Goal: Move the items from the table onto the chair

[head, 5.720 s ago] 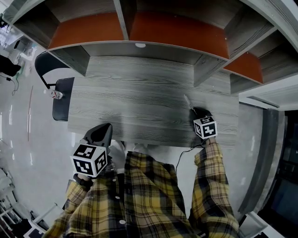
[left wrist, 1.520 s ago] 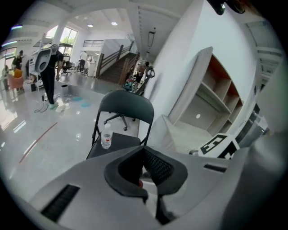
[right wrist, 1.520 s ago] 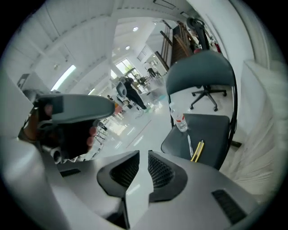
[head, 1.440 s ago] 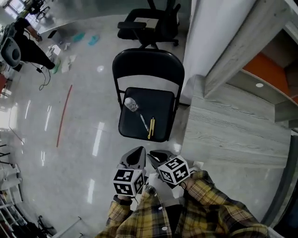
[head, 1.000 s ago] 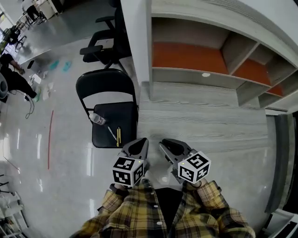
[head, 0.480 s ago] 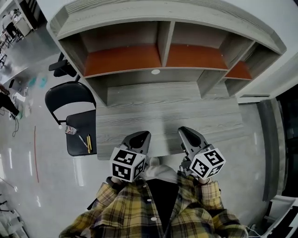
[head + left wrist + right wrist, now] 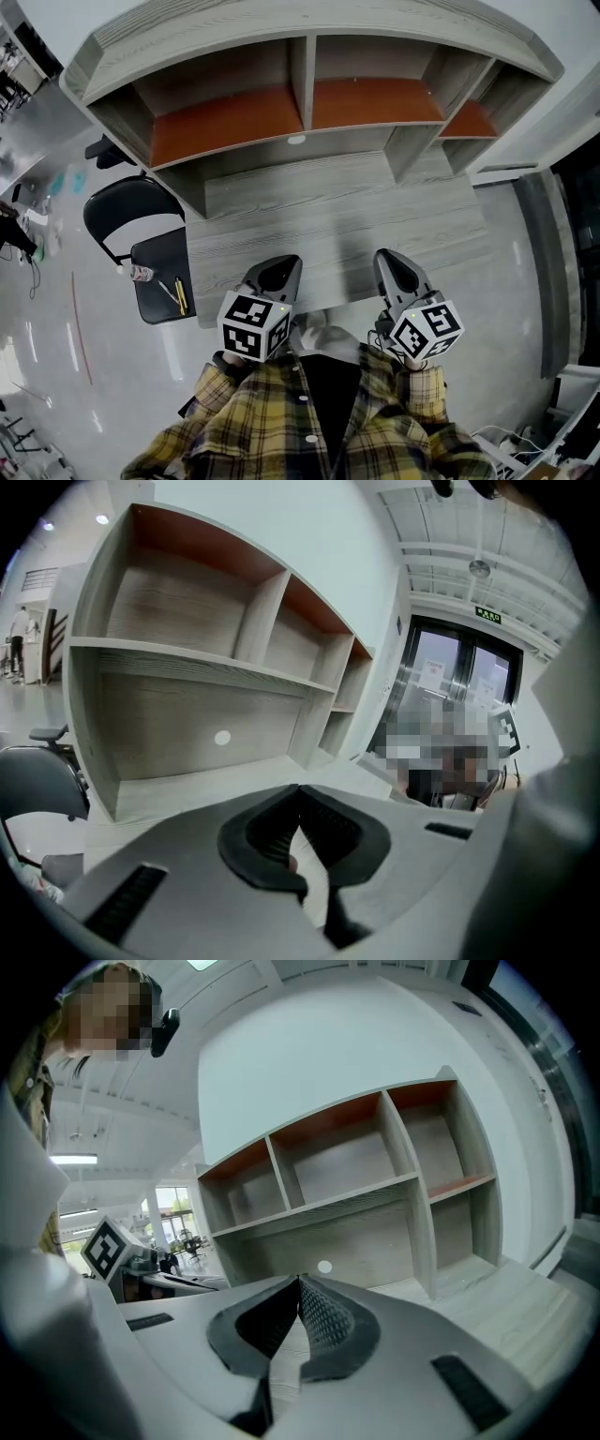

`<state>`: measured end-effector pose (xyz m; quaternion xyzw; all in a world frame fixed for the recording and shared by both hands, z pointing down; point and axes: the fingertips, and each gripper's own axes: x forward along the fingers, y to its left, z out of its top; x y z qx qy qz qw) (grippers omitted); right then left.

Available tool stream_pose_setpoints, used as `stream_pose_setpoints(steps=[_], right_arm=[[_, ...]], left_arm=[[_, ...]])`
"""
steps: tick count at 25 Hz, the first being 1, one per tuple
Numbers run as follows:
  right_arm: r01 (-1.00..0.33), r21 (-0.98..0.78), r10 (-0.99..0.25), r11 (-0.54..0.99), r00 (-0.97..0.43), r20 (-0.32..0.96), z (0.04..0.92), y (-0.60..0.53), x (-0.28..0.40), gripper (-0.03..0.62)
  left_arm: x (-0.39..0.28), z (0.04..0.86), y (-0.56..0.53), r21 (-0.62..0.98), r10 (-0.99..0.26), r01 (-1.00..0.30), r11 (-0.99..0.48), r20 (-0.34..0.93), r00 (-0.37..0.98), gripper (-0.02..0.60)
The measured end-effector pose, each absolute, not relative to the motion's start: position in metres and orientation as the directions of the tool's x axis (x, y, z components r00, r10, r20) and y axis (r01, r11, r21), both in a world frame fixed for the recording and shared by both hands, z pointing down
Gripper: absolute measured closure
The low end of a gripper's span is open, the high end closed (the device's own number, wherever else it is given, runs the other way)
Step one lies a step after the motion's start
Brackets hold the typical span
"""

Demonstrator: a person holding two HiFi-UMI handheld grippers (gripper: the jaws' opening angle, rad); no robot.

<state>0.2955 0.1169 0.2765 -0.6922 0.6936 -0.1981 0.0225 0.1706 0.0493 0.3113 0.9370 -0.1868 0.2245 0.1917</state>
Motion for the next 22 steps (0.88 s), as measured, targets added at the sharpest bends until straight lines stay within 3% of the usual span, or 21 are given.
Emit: stream_pose_setpoints(steps=[22], right_arm=[[-0.95, -0.306, -0.958, -0.06, -0.031, 0.285, 0.279, 0.104, 0.278, 0.577]], left_arm=[[0.166, 0.314, 0.034, 0.292, -0.21, -0.39, -0.873, 0.498, 0.841, 0.577]])
